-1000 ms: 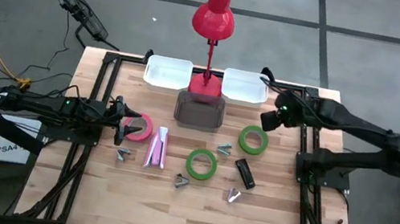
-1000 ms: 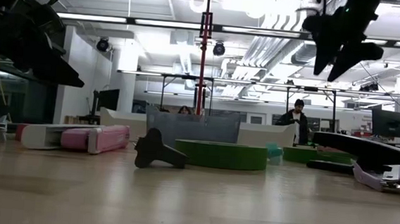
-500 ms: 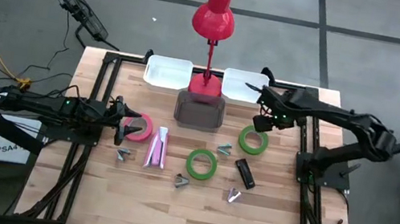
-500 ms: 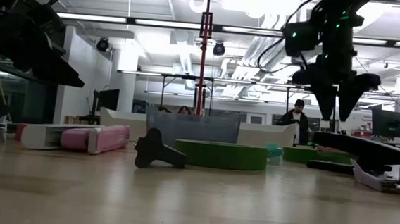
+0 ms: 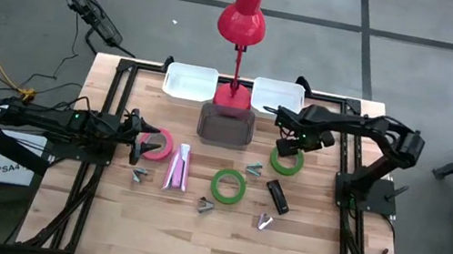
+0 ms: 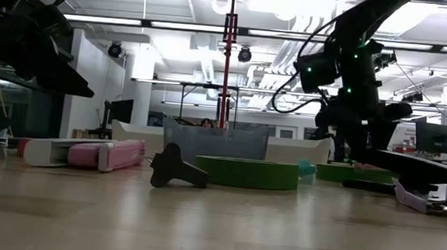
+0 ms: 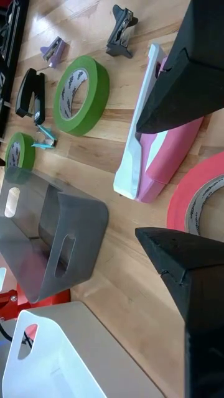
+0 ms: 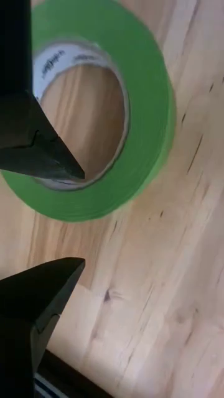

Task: Pick and place Stapler, Stapler remover, tape
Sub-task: Put the top green tape into the right white bin

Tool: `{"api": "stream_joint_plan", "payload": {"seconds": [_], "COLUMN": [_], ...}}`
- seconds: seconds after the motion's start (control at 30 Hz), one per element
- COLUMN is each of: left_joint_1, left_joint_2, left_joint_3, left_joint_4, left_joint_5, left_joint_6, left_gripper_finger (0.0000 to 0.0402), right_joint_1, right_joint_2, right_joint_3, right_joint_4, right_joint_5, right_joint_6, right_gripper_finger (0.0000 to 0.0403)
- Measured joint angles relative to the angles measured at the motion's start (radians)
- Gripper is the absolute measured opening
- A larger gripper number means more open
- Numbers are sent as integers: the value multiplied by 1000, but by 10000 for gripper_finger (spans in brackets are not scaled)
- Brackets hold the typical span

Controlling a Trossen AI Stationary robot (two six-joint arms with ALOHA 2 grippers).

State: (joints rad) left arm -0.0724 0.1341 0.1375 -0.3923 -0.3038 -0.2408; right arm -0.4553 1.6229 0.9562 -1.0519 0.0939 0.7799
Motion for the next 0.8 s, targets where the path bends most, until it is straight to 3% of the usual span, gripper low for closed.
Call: {"api": "stream_joint_plan", "payload": {"seconds": [0.4, 0.6, 0.8], "left_joint_1": [0, 0, 0], "left_joint_2": [0, 0, 0], "left_joint_3": [0, 0, 0], "left_joint_4": [0, 0, 0], "left_joint_5": [0, 0, 0], "left_joint_6": [0, 0, 0], "left_gripper_finger": [257, 257, 257], "right_joint_1": [-1, 1, -3], "right_joint_2": [-111, -184, -193], "right_joint_3": [-157, -194, -225], "right_joint_4": [175, 181, 205], "right_joint_5": [-58, -155, -153], "right_joint_6": [-24, -88, -131], "right_gripper_finger": [206, 206, 206]}}
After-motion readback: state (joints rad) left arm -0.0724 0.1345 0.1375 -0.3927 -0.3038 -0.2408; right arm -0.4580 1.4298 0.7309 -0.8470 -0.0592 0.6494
